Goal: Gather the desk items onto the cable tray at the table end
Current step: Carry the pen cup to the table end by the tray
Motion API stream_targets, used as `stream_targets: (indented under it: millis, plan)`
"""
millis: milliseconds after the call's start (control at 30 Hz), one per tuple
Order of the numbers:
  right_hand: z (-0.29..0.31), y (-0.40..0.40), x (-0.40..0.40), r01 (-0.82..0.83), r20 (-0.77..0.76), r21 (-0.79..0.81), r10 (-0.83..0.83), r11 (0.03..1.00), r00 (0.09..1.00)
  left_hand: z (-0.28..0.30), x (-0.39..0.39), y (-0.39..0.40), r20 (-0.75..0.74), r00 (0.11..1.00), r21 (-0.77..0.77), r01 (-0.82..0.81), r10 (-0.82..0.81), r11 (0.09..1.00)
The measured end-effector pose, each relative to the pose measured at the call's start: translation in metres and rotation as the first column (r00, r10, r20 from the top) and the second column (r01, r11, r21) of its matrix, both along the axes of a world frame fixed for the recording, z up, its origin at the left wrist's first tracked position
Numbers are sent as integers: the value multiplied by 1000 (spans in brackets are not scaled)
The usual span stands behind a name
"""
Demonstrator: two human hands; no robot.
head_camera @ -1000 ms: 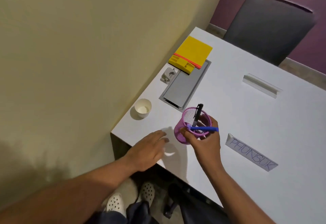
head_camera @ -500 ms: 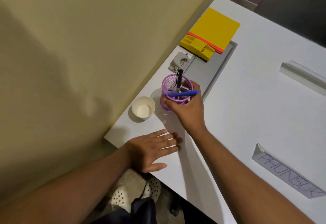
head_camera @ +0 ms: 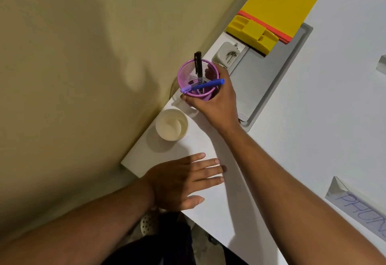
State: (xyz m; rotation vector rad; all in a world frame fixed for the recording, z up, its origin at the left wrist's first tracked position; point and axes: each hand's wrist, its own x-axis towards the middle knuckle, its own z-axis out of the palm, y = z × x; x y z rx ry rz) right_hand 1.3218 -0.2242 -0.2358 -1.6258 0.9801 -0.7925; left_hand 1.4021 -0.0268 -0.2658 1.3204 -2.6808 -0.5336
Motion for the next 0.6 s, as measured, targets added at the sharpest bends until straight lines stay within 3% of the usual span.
stream_targets:
  millis: [300, 600]
  plan:
    - [-16, -2, -12, -27, -35, -41, 25, 999, 999, 7, -1, -1, 33, 999, -30, -4, 5, 1000]
    - [-21, -1, -3, 59, -115, -29, -62, 998, 991, 2, 0, -1, 67, 998, -18, 9, -8, 1000]
